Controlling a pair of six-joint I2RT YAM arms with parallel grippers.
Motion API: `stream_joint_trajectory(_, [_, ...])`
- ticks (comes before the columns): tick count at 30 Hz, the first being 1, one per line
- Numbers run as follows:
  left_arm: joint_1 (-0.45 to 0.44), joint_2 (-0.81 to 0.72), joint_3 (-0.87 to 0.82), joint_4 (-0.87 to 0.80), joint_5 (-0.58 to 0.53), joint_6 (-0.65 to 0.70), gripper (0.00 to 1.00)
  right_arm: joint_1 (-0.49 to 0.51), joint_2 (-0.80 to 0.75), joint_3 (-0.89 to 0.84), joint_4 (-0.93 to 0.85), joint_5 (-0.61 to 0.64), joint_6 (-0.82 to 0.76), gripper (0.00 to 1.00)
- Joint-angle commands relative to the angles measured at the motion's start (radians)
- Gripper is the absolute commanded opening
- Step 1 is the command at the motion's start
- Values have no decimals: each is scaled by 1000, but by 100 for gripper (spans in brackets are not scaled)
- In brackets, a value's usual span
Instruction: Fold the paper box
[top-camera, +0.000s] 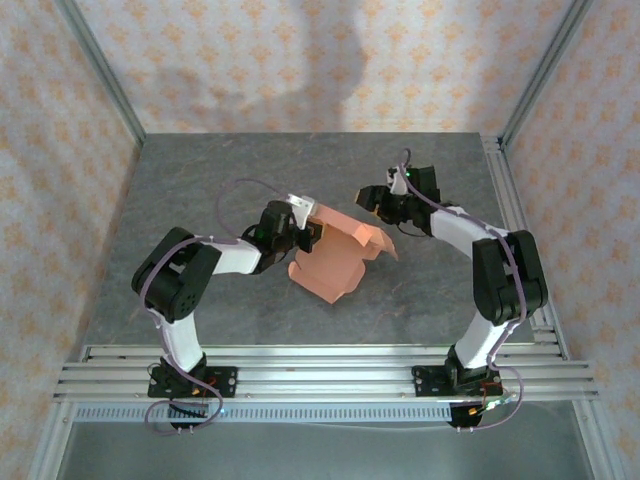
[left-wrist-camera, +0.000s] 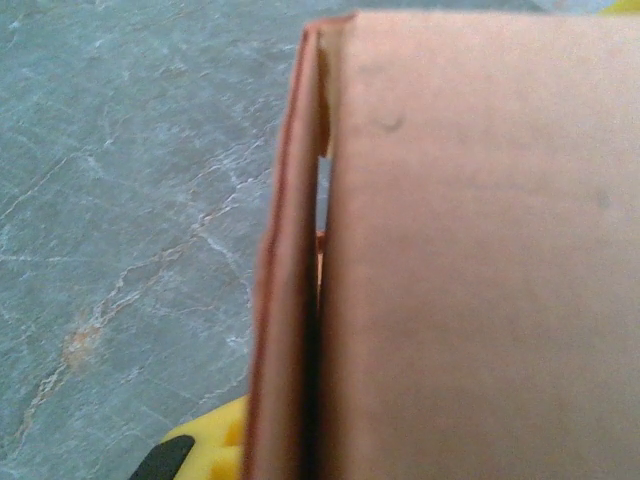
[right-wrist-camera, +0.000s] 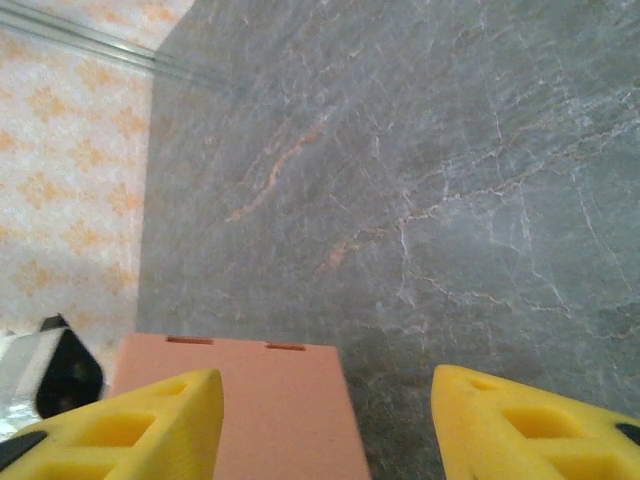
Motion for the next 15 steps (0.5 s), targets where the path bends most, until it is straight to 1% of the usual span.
stream_joint_trajectory(1, [6, -58, 6, -34, 68, 43, 0, 4, 33, 34, -54, -85, -72, 54])
stream_joint_trajectory(7, [5, -62, 32, -36, 136, 25, 0, 39, 48, 25, -18, -141, -88, 48])
stream_joint_trajectory(11, [7, -47, 58, -42, 133, 11, 0, 69, 30, 5, 37, -158, -81, 46])
stream_joint_trajectory(15, [7, -36, 79, -31, 133, -22, 0, 101, 42, 10, 51, -181, -79, 45])
